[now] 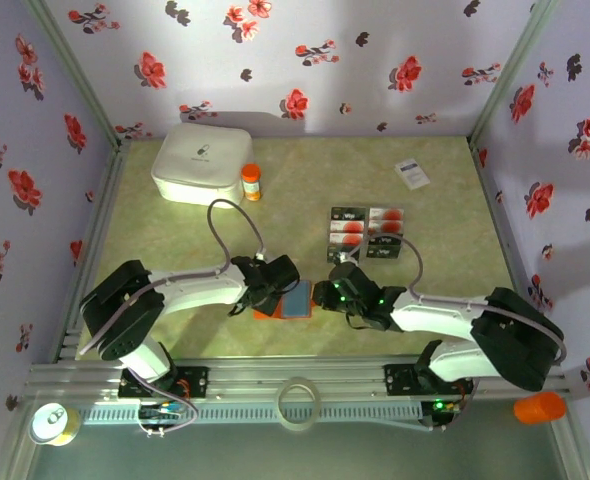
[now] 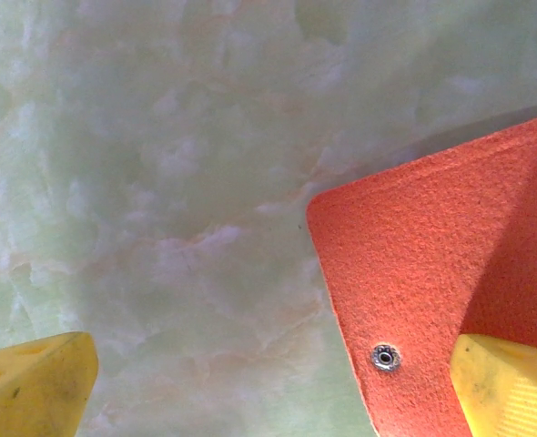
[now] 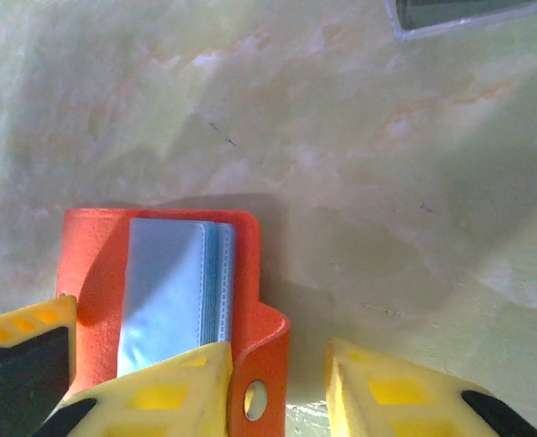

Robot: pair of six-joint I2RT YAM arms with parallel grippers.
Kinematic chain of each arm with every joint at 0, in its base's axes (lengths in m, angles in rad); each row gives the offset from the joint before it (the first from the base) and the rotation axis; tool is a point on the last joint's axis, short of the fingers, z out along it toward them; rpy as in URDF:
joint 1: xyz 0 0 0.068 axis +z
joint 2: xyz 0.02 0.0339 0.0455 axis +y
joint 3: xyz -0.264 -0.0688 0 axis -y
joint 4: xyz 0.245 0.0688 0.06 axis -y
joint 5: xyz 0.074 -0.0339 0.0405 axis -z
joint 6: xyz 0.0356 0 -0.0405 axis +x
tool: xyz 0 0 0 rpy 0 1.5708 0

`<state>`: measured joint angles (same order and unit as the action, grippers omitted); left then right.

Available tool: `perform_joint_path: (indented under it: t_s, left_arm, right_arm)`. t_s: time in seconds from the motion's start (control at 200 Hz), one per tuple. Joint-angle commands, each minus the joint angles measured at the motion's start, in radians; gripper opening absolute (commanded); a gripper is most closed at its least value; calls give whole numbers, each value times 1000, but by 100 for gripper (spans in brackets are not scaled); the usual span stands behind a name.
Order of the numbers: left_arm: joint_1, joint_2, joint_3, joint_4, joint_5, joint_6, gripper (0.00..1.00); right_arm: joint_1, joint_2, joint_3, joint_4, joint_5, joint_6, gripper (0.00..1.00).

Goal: Put the credit cards into the card holder
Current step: Place the card holder at the bottom-center of the table, then press the card holder at the bottom-center of the table.

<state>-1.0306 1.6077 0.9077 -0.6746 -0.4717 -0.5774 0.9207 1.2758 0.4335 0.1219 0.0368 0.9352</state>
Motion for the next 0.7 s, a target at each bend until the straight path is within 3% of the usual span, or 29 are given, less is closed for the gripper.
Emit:
perform_joint_path:
  t_s: [0.0,0.09,0.2,0.32,0.695]
  left_arm:
    - [-9,7,10,-16,-24,-28,100]
    - [-9,11,13,-16,-24,-24,100]
    - [-9,10,10,-18,-24,-25,100]
    - [-9,9,8,-17,-25,-25,100]
    - [-9,10,9,-19,-28,-27,100]
  right_arm:
    - [1,-60,40,-97,39,-7,34]
    - [17,-105,58,-139,62,-14,30]
    - [52,-130,85,-169,87,-18,14]
    - [96,-92,127,-170,97,-25,3]
    - [140,138,220,-117,108,-34,0]
